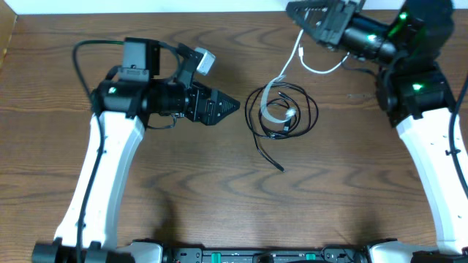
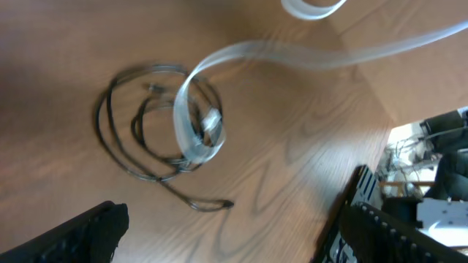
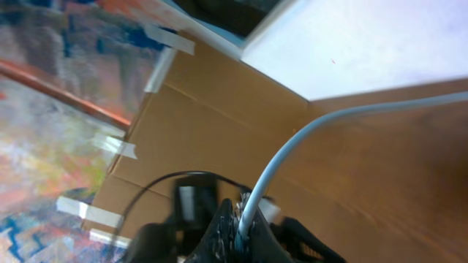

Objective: Untangle cables
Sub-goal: 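Move the left gripper to the white cable and grasp it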

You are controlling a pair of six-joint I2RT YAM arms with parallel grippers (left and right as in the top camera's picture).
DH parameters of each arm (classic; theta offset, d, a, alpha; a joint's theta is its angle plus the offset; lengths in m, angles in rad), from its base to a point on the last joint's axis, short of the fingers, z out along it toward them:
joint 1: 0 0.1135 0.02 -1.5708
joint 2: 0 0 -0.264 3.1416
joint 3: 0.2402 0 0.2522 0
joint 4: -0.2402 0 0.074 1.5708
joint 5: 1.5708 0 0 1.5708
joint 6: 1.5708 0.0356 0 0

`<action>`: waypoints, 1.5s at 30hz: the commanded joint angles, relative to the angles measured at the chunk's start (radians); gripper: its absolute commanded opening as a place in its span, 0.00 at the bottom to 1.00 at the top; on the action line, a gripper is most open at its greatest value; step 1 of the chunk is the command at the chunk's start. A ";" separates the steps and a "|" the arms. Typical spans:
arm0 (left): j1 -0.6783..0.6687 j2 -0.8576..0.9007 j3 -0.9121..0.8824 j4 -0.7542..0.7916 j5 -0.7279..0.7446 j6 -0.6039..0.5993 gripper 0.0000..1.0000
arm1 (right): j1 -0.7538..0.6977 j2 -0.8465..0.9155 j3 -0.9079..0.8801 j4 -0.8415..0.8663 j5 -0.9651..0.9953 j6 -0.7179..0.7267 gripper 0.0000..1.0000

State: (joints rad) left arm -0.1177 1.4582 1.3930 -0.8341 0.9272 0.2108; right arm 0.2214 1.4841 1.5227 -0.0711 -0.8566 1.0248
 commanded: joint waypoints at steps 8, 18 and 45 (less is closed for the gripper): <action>-0.015 -0.097 0.014 0.186 0.166 -0.118 0.97 | 0.136 0.002 0.006 -0.086 0.159 -0.034 0.02; -0.098 -0.097 0.014 0.257 0.165 -0.145 0.98 | 0.204 0.003 0.006 -0.079 0.220 -0.005 0.01; -0.121 -0.097 0.014 0.324 0.240 -0.146 0.15 | 0.219 0.003 0.006 -0.097 0.219 0.018 0.01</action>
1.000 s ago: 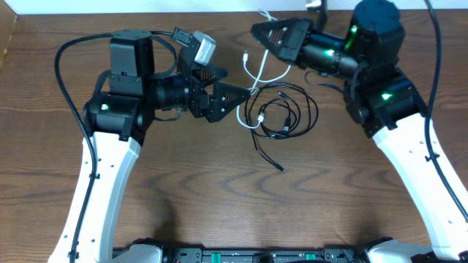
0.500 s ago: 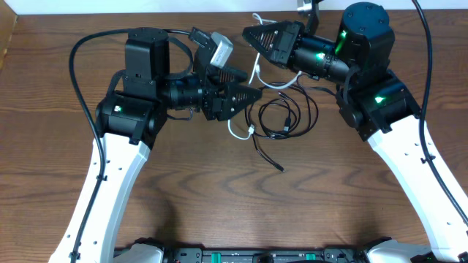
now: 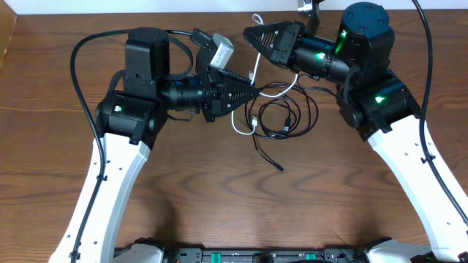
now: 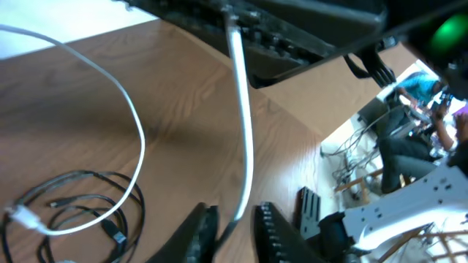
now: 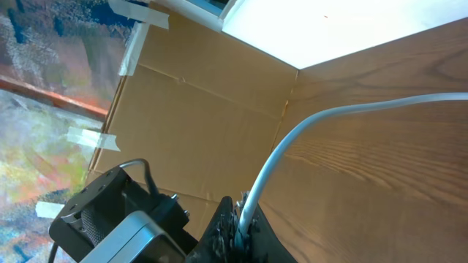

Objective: Untangle cables

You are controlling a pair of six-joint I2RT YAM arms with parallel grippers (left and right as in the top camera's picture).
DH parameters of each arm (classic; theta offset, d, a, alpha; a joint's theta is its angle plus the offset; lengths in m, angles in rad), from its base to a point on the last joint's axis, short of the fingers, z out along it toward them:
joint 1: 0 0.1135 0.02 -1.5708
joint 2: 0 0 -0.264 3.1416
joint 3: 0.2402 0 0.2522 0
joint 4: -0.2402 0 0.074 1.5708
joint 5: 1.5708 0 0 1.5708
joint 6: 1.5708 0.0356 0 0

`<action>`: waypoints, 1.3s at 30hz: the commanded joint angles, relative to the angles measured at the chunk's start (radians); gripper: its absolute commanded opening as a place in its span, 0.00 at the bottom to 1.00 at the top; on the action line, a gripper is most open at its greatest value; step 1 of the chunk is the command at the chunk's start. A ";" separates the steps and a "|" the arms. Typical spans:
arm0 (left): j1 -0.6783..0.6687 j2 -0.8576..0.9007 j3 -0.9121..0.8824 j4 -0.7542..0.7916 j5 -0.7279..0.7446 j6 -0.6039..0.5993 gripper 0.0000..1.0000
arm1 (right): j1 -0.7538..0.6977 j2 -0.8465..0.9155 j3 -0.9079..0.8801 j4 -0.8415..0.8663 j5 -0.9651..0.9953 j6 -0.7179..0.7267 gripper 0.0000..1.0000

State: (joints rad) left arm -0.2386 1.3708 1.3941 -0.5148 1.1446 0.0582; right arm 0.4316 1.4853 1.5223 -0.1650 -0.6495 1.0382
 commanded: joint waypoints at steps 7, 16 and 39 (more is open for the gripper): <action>0.000 -0.009 0.013 0.006 0.023 0.006 0.08 | 0.005 0.002 0.006 -0.010 0.019 -0.029 0.03; 0.082 -0.015 0.013 0.254 0.022 -0.275 0.07 | -0.063 0.002 0.006 -0.240 0.153 -0.215 0.74; 0.220 0.015 0.013 0.702 -0.479 -0.614 0.08 | -0.214 0.002 0.000 -0.740 0.442 -0.416 0.99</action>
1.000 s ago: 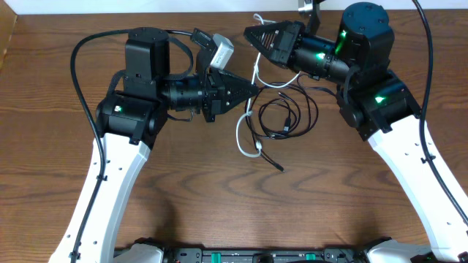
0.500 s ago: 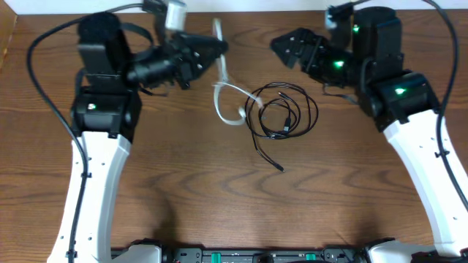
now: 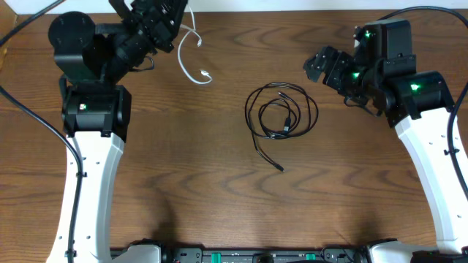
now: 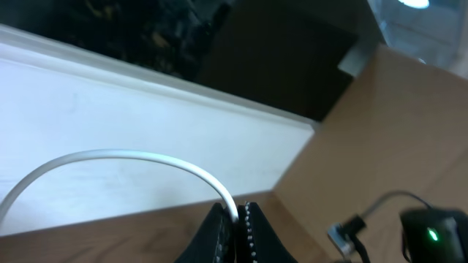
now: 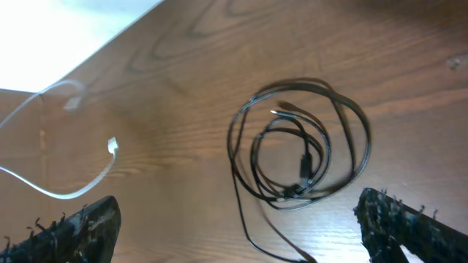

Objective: Untangle cables

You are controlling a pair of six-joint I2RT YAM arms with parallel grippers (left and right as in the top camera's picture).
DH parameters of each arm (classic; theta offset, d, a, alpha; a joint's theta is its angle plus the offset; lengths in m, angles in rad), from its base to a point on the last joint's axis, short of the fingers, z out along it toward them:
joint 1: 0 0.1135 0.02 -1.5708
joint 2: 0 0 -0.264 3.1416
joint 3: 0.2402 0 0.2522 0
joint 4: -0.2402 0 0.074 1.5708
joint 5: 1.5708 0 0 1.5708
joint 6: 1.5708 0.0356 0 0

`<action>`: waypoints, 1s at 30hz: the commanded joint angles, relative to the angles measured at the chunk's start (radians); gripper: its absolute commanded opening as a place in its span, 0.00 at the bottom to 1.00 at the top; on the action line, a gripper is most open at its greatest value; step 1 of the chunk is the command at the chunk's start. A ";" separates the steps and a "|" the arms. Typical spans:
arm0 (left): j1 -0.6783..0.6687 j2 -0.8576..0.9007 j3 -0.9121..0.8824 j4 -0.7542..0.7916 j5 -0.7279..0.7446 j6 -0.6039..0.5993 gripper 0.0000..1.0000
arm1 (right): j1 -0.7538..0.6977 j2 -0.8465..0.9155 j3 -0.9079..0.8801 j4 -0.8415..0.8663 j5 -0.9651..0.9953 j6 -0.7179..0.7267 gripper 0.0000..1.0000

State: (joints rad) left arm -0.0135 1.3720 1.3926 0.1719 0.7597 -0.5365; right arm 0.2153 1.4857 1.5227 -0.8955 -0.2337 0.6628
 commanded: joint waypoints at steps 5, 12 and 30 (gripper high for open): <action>0.004 0.080 0.014 0.023 -0.237 -0.070 0.08 | 0.002 0.004 -0.002 -0.021 0.026 -0.040 0.99; 0.004 0.177 0.014 -0.050 -0.130 -0.095 0.07 | 0.002 0.005 -0.007 -0.063 0.026 -0.058 0.99; 0.023 0.282 0.249 -0.029 -0.256 -0.122 0.07 | 0.002 0.007 -0.034 -0.051 0.066 -0.096 0.99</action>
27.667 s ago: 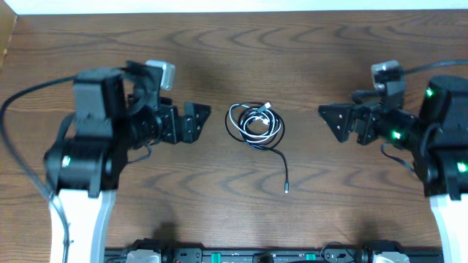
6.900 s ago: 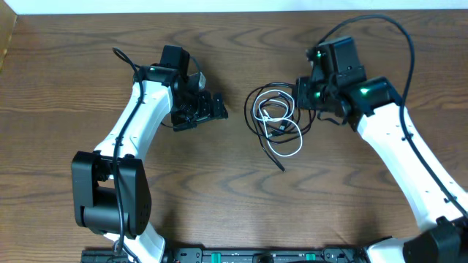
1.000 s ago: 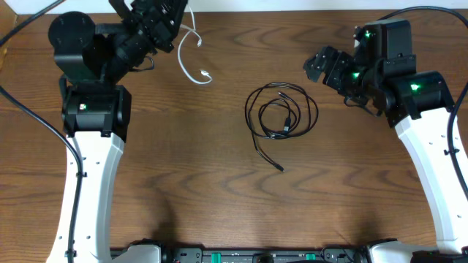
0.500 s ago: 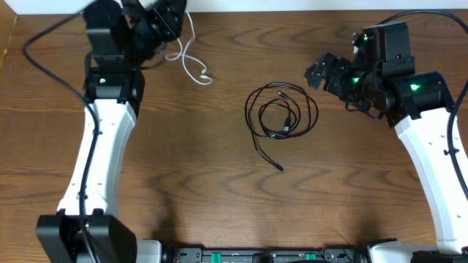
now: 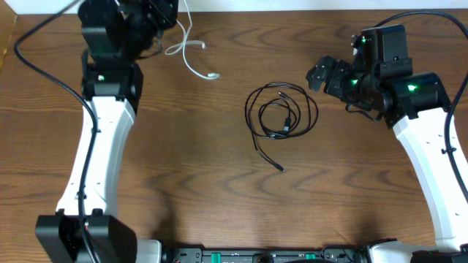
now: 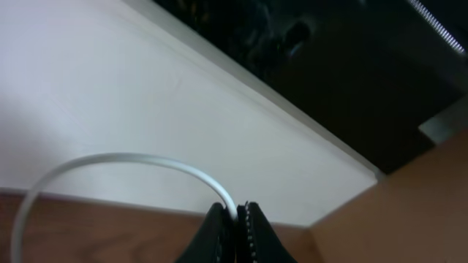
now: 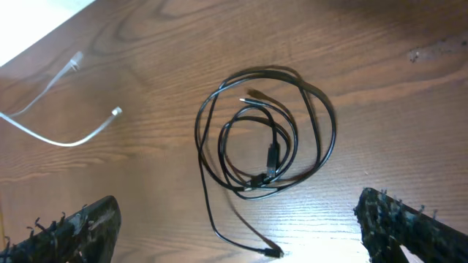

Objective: Untangle cables
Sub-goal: 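Carry the white cable to the upper-left corner and open the left gripper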

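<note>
A thin black cable lies coiled on the wooden table at the centre, one loose end trailing toward the front; the right wrist view shows the black cable whole. A white cable hangs at the far left of the table, its plug end near the surface. My left gripper is shut on the white cable, which arcs away from the jaws. My right gripper stands open to the right of the black coil, its fingers wide apart with nothing between them.
The table's far edge meets a white wall along the top of the overhead view. A cardboard panel stands at the far left corner. Bare wood lies in front of the black coil.
My left arm has shifted a little to the right at the far left, still holding the white cable, whose plug end now lies slightly lower. The right gripper has barely moved.
First my right gripper held the white cable high at the far right, its other end lying in the black coil. Then both grippers met above the coil, the left one shutting on the white cable. Later the left held it at the far left, clear of the coil, as now.
</note>
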You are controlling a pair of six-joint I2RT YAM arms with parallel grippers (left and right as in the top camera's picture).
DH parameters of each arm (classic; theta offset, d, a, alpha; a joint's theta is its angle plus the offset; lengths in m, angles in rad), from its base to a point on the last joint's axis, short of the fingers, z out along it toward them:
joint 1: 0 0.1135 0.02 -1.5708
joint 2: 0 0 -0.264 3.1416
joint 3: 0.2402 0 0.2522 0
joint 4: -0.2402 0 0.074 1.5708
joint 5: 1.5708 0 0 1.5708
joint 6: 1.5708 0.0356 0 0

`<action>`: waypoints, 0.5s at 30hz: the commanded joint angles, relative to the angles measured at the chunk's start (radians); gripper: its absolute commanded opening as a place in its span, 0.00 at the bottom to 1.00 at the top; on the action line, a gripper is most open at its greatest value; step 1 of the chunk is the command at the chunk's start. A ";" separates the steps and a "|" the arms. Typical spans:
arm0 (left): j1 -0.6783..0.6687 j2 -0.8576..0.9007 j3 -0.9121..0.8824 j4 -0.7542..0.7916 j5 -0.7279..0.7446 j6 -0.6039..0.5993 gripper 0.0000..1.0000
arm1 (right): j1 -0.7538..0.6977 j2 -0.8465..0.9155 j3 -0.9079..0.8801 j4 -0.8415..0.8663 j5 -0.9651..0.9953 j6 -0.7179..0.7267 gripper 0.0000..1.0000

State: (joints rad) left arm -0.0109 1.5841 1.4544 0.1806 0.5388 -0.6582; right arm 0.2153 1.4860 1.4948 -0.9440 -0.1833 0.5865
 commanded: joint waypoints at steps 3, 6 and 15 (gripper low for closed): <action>0.040 0.193 0.394 -0.169 -0.035 0.030 0.07 | 0.002 0.006 -0.006 -0.007 0.016 -0.019 0.99; 0.076 0.330 0.604 -0.325 -0.067 0.064 0.08 | 0.002 0.006 -0.006 -0.016 0.016 -0.019 0.98; 0.225 0.554 0.756 -0.363 -0.288 0.091 0.07 | 0.002 0.006 -0.006 -0.044 0.016 -0.019 0.95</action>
State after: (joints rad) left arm 0.1635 2.0895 2.1841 -0.1993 0.3706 -0.6052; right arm 0.2153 1.4864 1.4925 -0.9836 -0.1818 0.5831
